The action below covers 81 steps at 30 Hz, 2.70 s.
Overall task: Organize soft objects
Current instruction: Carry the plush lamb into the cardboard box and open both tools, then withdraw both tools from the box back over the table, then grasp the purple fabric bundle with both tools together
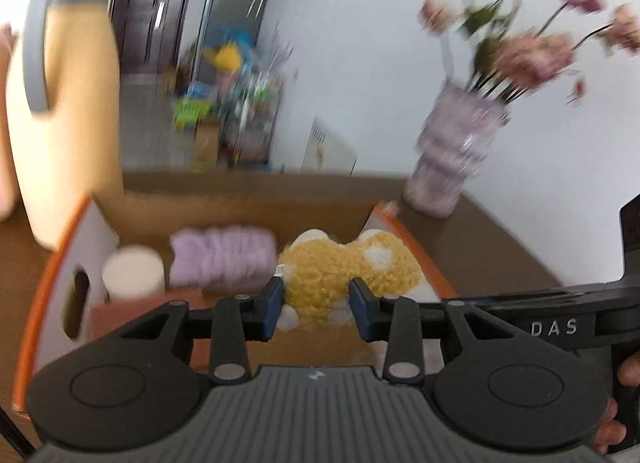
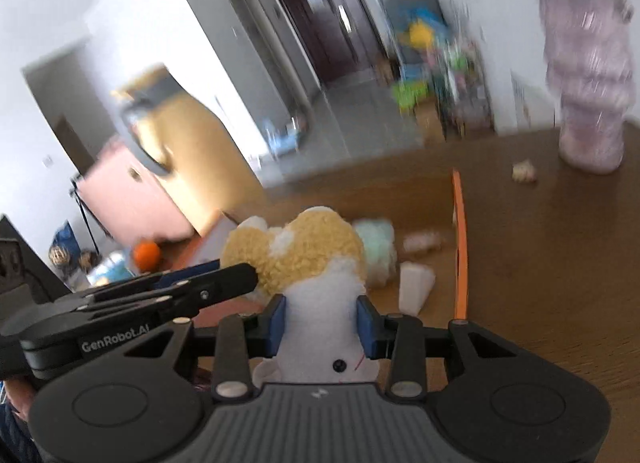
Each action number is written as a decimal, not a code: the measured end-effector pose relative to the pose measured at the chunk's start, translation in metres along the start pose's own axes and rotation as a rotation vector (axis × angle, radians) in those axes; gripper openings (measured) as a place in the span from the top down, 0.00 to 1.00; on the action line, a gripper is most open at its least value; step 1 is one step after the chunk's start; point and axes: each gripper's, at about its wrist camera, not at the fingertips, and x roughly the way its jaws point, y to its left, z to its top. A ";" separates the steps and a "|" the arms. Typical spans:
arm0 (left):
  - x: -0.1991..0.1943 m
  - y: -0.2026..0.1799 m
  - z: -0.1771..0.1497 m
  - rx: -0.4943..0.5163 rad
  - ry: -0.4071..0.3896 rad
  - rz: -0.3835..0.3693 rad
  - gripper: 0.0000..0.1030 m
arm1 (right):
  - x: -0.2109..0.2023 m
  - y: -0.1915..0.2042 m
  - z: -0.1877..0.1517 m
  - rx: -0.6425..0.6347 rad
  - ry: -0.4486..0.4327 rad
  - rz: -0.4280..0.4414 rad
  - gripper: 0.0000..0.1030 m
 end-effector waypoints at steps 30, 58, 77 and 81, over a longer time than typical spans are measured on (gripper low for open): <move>-0.165 -0.029 -0.060 0.213 -0.338 0.350 0.24 | -0.115 0.075 -0.045 -0.332 -0.446 -0.264 0.16; -0.310 -0.042 -0.277 0.065 -0.317 0.335 0.08 | -0.200 0.113 -0.287 -0.343 -0.417 -0.212 0.13; -0.263 -0.002 -0.244 0.007 -0.254 0.307 0.11 | -0.174 0.110 -0.275 -0.271 -0.345 -0.227 0.22; -0.243 0.023 -0.198 -0.018 -0.306 0.291 0.21 | -0.150 0.115 -0.241 -0.218 -0.314 -0.169 0.34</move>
